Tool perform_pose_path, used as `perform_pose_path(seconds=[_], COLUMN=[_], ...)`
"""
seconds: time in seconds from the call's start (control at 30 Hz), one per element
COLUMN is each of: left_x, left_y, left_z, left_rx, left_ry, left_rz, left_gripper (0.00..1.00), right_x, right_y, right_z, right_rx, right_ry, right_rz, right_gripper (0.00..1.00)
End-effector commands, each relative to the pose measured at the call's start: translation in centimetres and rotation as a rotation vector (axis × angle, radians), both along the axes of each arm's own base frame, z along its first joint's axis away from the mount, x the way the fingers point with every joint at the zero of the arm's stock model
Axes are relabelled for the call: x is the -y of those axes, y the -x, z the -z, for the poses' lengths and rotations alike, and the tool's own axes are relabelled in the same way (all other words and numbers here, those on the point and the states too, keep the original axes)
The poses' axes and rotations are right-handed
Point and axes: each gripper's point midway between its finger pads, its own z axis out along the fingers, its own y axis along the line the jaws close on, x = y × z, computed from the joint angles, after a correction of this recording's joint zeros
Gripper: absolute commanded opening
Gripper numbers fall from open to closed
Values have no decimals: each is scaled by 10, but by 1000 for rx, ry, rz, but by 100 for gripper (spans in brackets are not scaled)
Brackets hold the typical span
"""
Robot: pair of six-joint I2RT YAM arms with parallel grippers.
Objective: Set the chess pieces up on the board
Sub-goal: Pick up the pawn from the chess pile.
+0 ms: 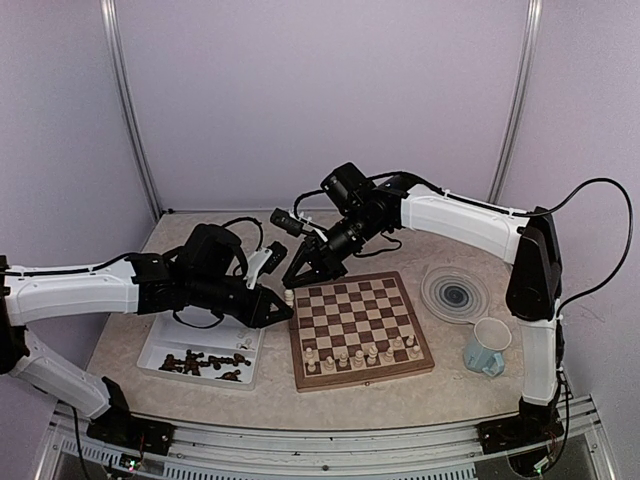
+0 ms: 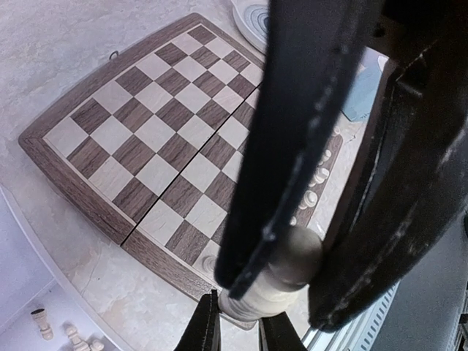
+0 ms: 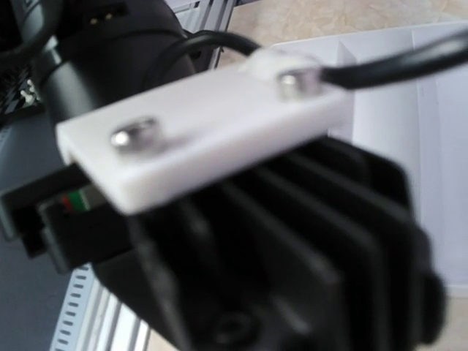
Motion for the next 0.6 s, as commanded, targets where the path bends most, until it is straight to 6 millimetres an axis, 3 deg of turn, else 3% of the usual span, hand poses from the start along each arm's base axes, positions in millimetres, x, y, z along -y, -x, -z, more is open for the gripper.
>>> perform_pose_path(seconds=[0.0,0.17,0.27,0.43,0.57], left_x=[6,2,2,1,1], left_y=[0,-4,-5,-8,-11], left_z=[-13,1,7,20,22], left_rx=[27,33,39,33,26], left_ry=[37,5,-8,-35,-26], left_rz=[13,-8,-5,-16,-30], left_gripper=[8,8,7,7,7], right_x=[-2,4,16,50,81], right_y=[5,2,-13,-49,-61], right_z=[6,-5,-18,-35,-24], right_rx=[0,53,73,115,229], right_ry=[11,3,-17,-32,9], right_rz=[-11,1,44,152,232], right_gripper=[5,0,0,0,0])
